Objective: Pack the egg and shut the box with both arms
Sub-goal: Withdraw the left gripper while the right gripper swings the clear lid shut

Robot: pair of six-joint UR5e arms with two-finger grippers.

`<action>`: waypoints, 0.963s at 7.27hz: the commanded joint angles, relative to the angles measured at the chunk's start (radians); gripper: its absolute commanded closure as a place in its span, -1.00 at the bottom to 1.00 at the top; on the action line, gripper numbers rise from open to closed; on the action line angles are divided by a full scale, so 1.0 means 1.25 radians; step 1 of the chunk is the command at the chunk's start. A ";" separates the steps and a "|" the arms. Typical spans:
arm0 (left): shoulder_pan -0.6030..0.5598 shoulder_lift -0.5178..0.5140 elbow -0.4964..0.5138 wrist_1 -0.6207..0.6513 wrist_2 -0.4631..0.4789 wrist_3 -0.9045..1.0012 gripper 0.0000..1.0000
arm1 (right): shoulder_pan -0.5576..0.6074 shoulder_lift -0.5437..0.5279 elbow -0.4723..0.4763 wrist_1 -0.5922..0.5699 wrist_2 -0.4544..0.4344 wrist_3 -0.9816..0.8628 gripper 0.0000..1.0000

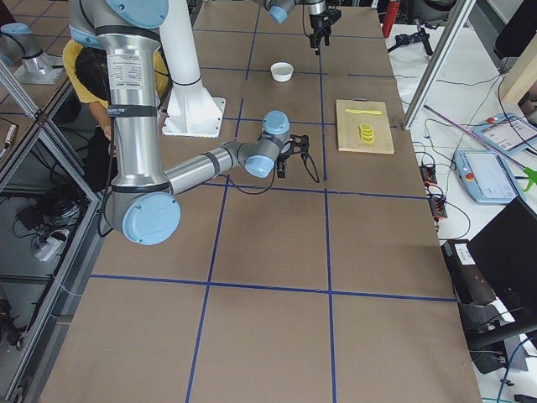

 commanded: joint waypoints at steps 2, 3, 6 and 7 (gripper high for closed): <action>-0.015 0.008 0.002 -0.001 -0.006 0.012 -1.00 | -0.046 0.046 0.009 -0.006 -0.012 0.074 -1.00; -0.017 0.008 0.002 -0.001 -0.006 0.011 -1.00 | -0.075 0.072 0.012 -0.006 -0.038 0.128 -1.00; -0.022 0.010 0.002 -0.001 -0.006 0.012 -1.00 | -0.168 0.206 0.049 -0.166 -0.157 0.214 -1.00; -0.022 0.012 0.002 -0.001 -0.006 0.012 -1.00 | -0.165 0.206 0.107 -0.235 -0.157 0.214 -1.00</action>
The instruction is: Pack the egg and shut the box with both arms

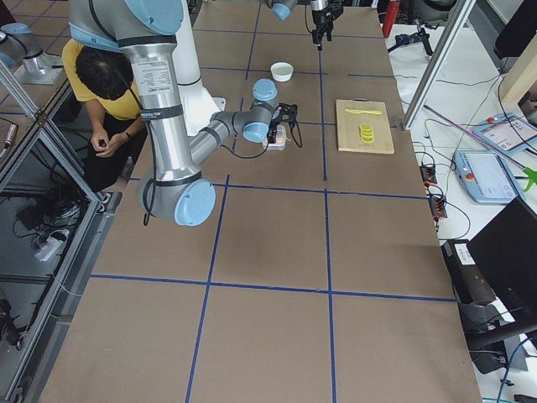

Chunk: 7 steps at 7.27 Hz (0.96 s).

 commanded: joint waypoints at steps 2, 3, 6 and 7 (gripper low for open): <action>-0.013 0.006 0.000 0.000 0.000 0.006 -1.00 | 0.004 0.018 0.101 -0.132 -0.007 0.009 -1.00; -0.030 0.039 -0.002 -0.004 -0.001 0.043 -1.00 | 0.034 0.004 0.119 -0.132 0.004 0.009 -1.00; -0.116 0.106 0.000 -0.005 -0.072 0.149 -1.00 | 0.212 -0.084 0.124 -0.127 0.159 -0.041 -1.00; -0.149 0.121 0.004 -0.002 -0.092 0.184 -1.00 | 0.274 -0.116 0.118 -0.130 0.214 -0.120 -1.00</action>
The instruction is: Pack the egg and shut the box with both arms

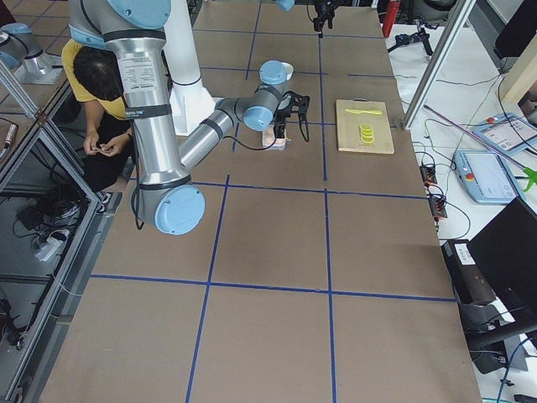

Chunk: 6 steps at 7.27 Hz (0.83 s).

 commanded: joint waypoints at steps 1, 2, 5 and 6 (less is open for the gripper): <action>-0.076 0.021 0.033 0.002 -0.086 0.061 -1.00 | 0.134 -0.053 -0.023 -0.005 0.106 -0.150 -1.00; -0.114 0.030 0.050 0.004 -0.114 0.110 -1.00 | 0.214 -0.059 -0.066 -0.006 0.164 -0.228 -1.00; -0.222 0.061 0.071 0.014 -0.113 0.263 -1.00 | 0.411 -0.080 -0.244 -0.019 0.231 -0.588 -1.00; -0.270 0.063 0.113 0.020 -0.113 0.343 -1.00 | 0.472 -0.079 -0.299 -0.057 0.231 -0.728 -1.00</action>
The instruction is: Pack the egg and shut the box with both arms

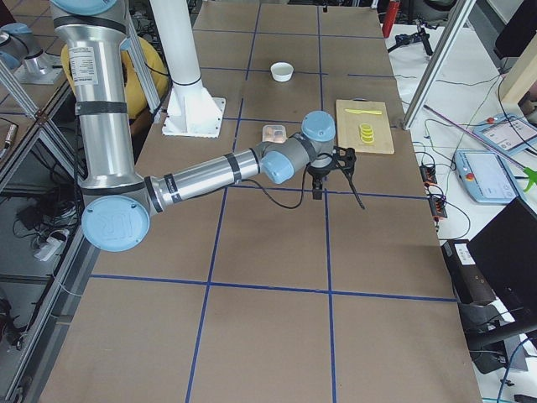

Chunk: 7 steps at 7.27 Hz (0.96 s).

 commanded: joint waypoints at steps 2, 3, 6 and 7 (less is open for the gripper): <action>-0.116 0.007 0.077 0.053 0.001 0.130 -1.00 | 0.184 -0.005 -0.109 -0.169 0.005 -0.408 -1.00; -0.124 0.019 0.081 0.080 -0.001 0.130 -1.00 | 0.216 -0.025 -0.100 -0.231 0.007 -0.494 -1.00; -0.138 0.032 0.053 0.372 -0.086 0.114 -1.00 | 0.225 0.013 -0.058 -0.356 0.008 -0.512 -1.00; -0.136 0.069 0.057 0.384 -0.107 0.061 -1.00 | 0.225 0.010 -0.041 -0.375 0.008 -0.512 -1.00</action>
